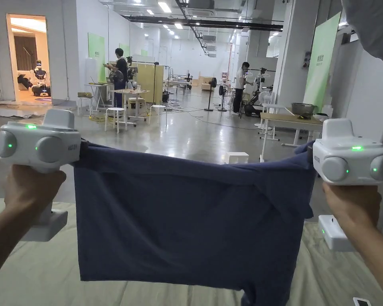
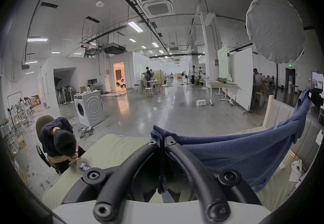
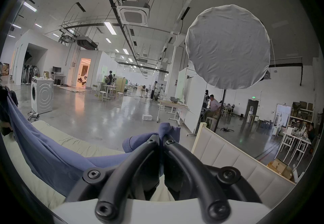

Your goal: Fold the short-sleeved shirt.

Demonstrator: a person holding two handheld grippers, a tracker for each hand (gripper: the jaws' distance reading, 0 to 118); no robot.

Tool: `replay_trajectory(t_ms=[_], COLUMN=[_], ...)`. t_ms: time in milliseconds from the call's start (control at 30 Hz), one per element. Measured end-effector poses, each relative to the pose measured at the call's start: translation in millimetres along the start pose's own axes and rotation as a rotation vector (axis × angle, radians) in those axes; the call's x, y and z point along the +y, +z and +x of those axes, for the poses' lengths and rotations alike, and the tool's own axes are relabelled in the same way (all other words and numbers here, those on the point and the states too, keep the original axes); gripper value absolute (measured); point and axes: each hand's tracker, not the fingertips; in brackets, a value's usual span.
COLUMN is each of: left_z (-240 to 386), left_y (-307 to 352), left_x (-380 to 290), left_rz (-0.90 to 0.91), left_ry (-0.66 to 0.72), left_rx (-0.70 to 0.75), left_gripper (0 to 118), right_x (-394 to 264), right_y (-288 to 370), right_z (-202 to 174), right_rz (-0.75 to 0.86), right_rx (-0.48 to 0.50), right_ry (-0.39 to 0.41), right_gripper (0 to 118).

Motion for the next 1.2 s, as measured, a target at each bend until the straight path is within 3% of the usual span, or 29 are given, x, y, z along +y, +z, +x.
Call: replay_trajectory(t_ms=[233,367,433,567,667,833,867,900,967,1033,1067,1133,1167,1200], left_z=[8.0,9.3,5.6,-6.6,-12.4,-13.0,-6.7,2.8,8.6,14.1,6.3,6.7,-28.0,-28.1], left_y=[-8.3,-5.5,4.2,33.3,75.4,81.3,120.1,183.1,212.3,238.9,199.9,200.3,206.1,204.4], left_x=[-25.3,-69.2,-93.2,-144.0,-176.1,-177.2,-195.8,-225.7,-238.1,-249.6,-234.9,-235.7,-297.6,-301.0], left_rz=[-0.024,-0.072,-0.083,-0.112,-0.114,-0.154,-0.166,-0.185,-0.209,-0.240,-0.266,-0.293,-0.333,-0.353], left_ry=[0.000,-0.030,-0.043,0.029,0.045,0.106,0.125,0.129,0.132,0.135,0.144,0.152,0.154,0.136], left_rx=[-0.006,-0.023,-0.042,-0.084,-0.096,-0.139,-0.135,-0.144,-0.142,-0.142,-0.140,-0.146,-0.145,-0.146], left_gripper=[4,4,4,4,4,4,4,4,4,4,4,4,4,4], right_x=[-28.2,-68.6,-90.3,-124.6,-153.6,-195.4,-207.4,-213.9,-228.3,-243.1,-250.8,-263.7,-270.3,-277.5], right_y=[3.7,13.1,30.2,77.0,119.6,192.7,205.3,217.3,239.7,256.9,265.8,280.1,287.9,295.4], right_z=[-2.5,-8.6,-8.1,-6.9,0.6,7.9,10.2,12.1,12.2,13.7,13.7,13.6,13.6,13.9], right_rz=[-0.033,-0.093,-0.140,-0.105,-0.146,-0.171,-0.248,-0.236,-0.275,-0.338,-0.364,-0.403,-0.429,-0.448], right_rx=[0.032,0.042,0.076,0.082,0.118,0.130,0.161,0.165,0.179,0.189,0.201,0.224,0.232,0.234], right_ry=[-0.051,-0.034,-0.094,-0.035,-0.116,-0.057,-0.099,-0.074,-0.029,-0.038,-0.025,-0.023,-0.017,-0.014], right_gripper=[3,3,3,3,3,3,3,3,3,3,3,3,3,3])
